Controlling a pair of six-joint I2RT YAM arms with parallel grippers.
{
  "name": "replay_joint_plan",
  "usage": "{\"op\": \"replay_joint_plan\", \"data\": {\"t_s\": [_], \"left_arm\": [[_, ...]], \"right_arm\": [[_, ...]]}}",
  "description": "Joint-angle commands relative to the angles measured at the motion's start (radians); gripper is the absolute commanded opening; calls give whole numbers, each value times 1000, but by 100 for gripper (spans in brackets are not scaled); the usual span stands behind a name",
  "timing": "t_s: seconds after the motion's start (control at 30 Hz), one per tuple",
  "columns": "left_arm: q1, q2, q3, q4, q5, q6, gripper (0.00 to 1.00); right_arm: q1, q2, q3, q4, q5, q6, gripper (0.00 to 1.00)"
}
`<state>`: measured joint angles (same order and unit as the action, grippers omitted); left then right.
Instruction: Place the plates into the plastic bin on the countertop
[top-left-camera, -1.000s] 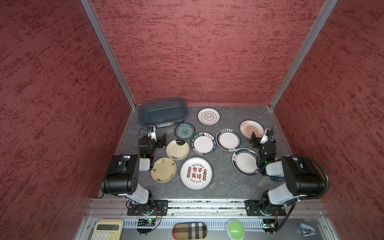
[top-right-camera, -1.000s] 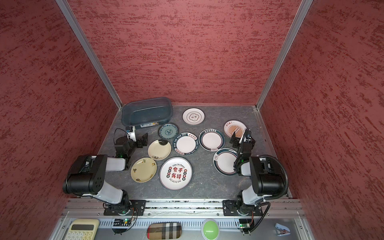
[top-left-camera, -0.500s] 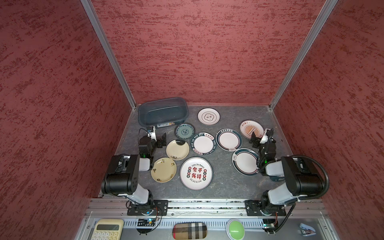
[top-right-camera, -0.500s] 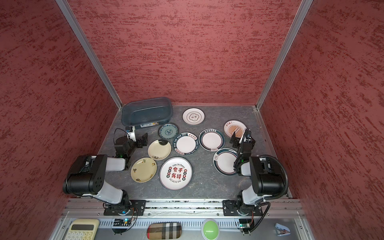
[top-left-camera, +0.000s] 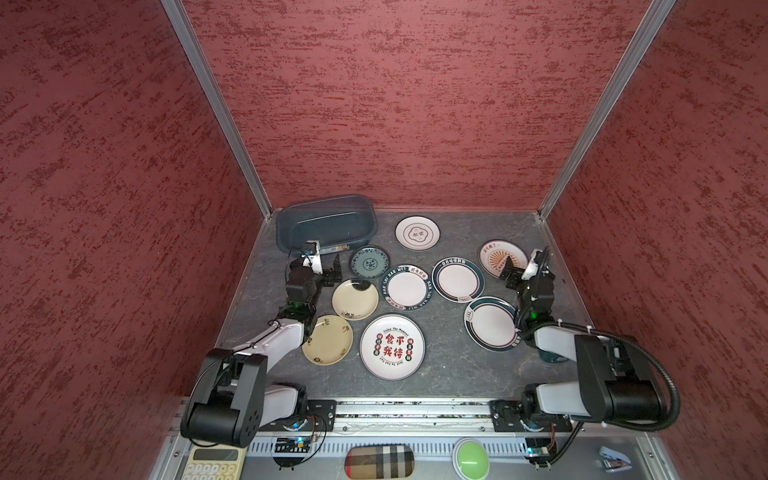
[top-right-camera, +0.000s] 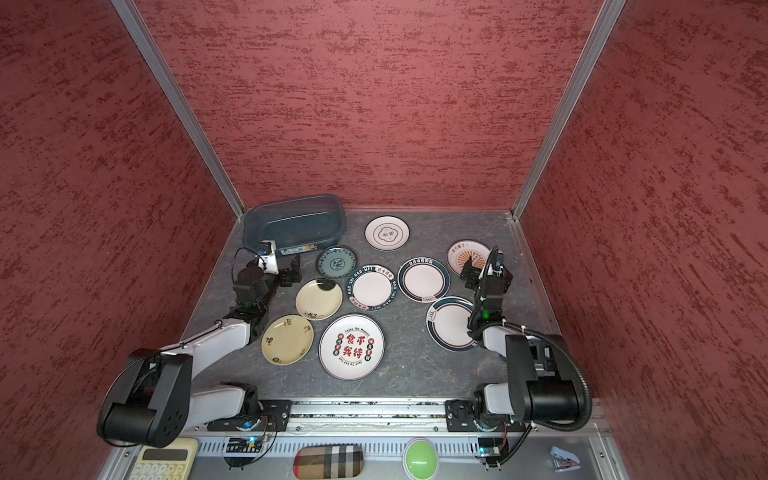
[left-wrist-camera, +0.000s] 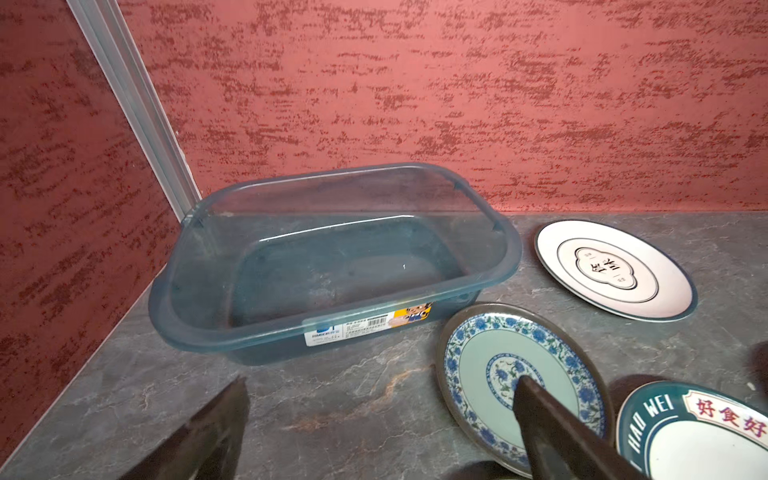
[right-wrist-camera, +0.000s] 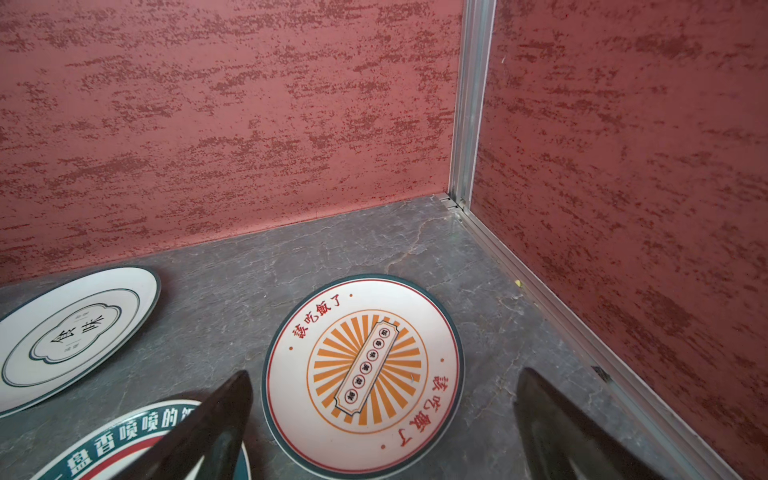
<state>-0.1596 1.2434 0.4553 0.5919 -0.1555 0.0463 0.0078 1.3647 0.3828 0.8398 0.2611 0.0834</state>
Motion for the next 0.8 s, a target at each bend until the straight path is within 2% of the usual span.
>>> {"op": "replay_joint_plan", "data": {"t_s": [0.0,0.13,0.27,0.33,0.4,0.53,0.77], "left_arm": [[-50,-47,40,-205,-206,-2,99],[-95,-106,66,-323,-307,-72,99],[-124,-147,77,-431,-327,-145,99],[-124,-146,77,-467,-294,-173,99],[-125,-135,81,-497,-251,-164,99],[-132,-167,84,-554,-203,-196,99],[-133,-302,100,-703,109,-330,99]], "right_arm": [[33,-55,49,-178,55,44,99],[60,-176,63,-300,52,77,99],[67,-313,151,-568,4,136,99],[66,-353,198,-694,-69,186,99],[69,-378,234,-812,-175,307,99],[72,-400,245,-936,-395,472,99],[109,-475,270,-1162,-569,474,98]]}}
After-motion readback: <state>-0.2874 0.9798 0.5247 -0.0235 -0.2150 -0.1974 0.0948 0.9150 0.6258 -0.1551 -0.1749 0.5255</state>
